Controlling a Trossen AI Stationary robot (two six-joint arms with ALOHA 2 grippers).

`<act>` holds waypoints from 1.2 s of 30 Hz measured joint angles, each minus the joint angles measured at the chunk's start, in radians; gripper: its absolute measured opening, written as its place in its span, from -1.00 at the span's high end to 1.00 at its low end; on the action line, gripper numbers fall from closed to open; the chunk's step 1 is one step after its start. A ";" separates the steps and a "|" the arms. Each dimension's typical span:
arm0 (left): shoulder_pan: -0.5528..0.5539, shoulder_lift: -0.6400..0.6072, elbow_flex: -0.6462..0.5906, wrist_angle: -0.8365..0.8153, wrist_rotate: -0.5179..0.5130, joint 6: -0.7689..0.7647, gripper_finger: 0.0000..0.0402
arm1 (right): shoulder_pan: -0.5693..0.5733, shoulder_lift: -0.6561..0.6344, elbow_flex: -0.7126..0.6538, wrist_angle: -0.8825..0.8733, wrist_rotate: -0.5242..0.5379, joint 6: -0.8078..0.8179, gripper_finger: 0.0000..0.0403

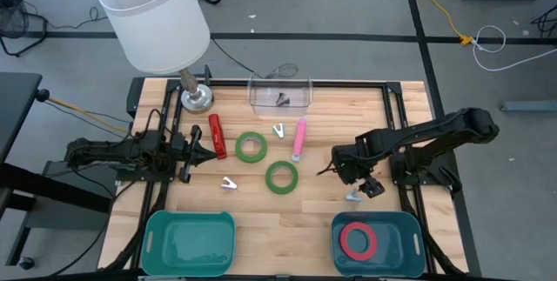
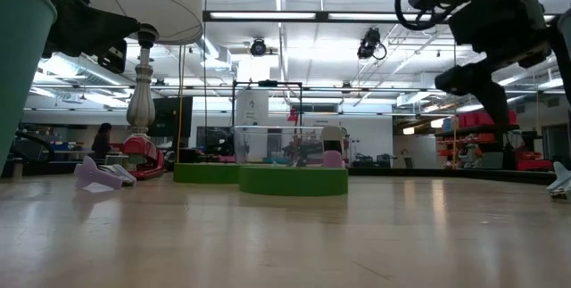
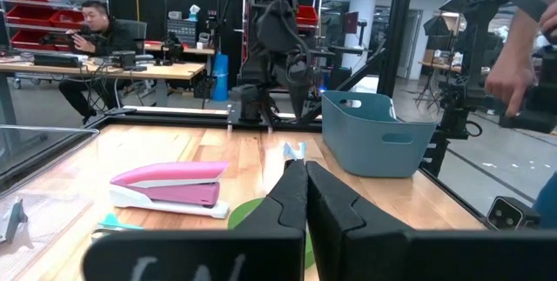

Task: Pick and place Stapler, Stapler remover, tape
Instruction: Put the light blue staple remover into the transparent bin

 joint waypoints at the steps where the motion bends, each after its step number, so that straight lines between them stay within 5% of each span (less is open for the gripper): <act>1: 0.000 0.000 0.000 0.000 0.000 0.000 0.99 | 0.003 0.004 -0.007 0.010 0.000 0.002 -0.45; 16: 0.000 0.000 0.000 0.000 0.000 0.000 0.99 | 0.022 0.076 -0.113 0.124 0.002 0.098 -0.27; 36: 0.000 0.000 0.000 0.000 0.000 0.000 0.99 | 0.022 0.091 -0.140 0.188 0.002 0.098 0.21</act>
